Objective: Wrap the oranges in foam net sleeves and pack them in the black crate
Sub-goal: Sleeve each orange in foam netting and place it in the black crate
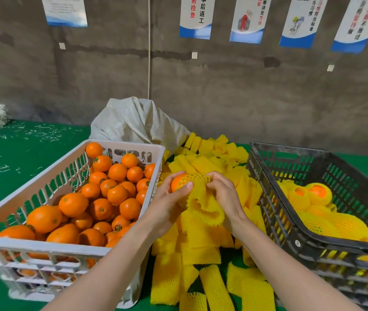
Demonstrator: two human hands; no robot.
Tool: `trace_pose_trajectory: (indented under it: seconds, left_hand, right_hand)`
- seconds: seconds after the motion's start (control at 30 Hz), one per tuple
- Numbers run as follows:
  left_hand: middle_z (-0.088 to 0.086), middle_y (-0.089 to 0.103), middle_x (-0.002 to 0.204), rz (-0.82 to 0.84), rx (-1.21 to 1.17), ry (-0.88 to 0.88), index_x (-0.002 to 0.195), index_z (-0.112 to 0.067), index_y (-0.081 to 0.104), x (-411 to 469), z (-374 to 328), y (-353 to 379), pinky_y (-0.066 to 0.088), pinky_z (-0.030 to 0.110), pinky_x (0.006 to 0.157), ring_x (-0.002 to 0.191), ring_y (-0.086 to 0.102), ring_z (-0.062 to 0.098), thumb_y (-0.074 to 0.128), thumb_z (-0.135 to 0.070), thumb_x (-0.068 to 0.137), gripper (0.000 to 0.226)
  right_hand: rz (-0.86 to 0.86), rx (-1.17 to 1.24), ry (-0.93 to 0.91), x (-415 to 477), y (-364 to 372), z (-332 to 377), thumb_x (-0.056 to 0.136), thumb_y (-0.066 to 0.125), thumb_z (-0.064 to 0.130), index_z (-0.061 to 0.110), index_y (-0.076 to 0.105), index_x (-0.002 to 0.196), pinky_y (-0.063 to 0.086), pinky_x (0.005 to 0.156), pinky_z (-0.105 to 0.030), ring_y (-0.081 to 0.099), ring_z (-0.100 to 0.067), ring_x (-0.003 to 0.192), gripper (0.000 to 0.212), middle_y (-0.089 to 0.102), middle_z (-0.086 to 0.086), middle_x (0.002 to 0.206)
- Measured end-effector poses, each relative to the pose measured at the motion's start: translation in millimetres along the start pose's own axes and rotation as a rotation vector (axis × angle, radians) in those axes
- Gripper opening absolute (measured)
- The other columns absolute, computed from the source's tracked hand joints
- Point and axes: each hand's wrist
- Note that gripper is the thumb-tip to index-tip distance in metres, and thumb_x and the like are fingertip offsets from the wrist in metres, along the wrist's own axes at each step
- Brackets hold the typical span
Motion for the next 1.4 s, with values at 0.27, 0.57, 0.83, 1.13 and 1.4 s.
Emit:
trace_pose_trajectory:
  seconds: [0.27,0.57,0.83,1.13,1.4]
  left_hand:
    - [0.010,0.074,0.091,-0.015,-0.300,-0.102,0.088,-0.012,0.078,1.7,5.0,13.3,0.057,0.030,0.067,0.085,0.072,0.021,0.049,-0.045,0.088,0.044]
    - [0.009,0.074,0.085,-0.152,-0.327,-0.111,0.081,-0.016,0.076,11.1,3.1,16.6,0.056,0.031,0.060,0.072,0.072,0.020,0.051,-0.043,0.090,0.038]
    - [0.000,0.070,0.061,-0.441,-0.287,-0.056,0.107,-0.018,0.064,18.2,7.7,14.7,0.050,0.024,0.042,0.052,0.068,0.013,0.060,-0.036,0.090,0.025]
    - [-0.004,0.067,0.070,-0.545,0.050,0.076,0.098,-0.020,0.071,21.1,12.7,6.9,0.051,0.035,0.071,0.078,0.062,0.019,0.056,-0.037,0.092,0.023]
    - [-0.007,0.038,0.047,-0.446,0.509,0.457,0.044,-0.022,0.039,8.6,24.1,7.5,0.031,0.031,0.053,0.049,0.038,0.005,0.055,-0.036,0.093,0.054]
  right_hand:
    - [-0.144,-0.304,-0.329,-16.3,15.7,-5.6,0.095,0.047,0.030,0.017,0.041,0.070,0.031,0.055,-0.030,0.035,-0.005,0.055,0.029,0.036,0.006,0.059]
    - [-0.156,-0.124,-0.387,5.5,6.9,4.7,0.095,0.047,0.009,0.014,0.041,0.063,0.030,0.053,-0.015,0.038,0.000,0.053,0.033,0.036,0.004,0.059]
    - [-0.050,0.048,-0.079,9.4,16.2,-0.3,0.096,0.048,0.019,0.016,0.032,0.056,0.026,0.045,-0.014,0.032,-0.002,0.043,0.044,0.032,0.008,0.049]
    - [0.150,0.031,0.439,2.7,10.0,0.8,0.092,0.025,0.062,0.012,0.048,0.133,0.040,0.105,-0.042,0.050,-0.027,0.121,0.069,0.053,-0.011,0.133]
    - [0.063,-0.073,0.238,-4.1,13.9,-15.3,0.090,0.041,0.057,0.016,0.052,0.129,0.038,0.104,-0.038,0.049,-0.020,0.119,0.057,0.052,-0.003,0.134]
Point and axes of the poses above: each hand's wrist, its own x-axis towards the middle knuckle, its own y-axis out of the palm, z = x × y
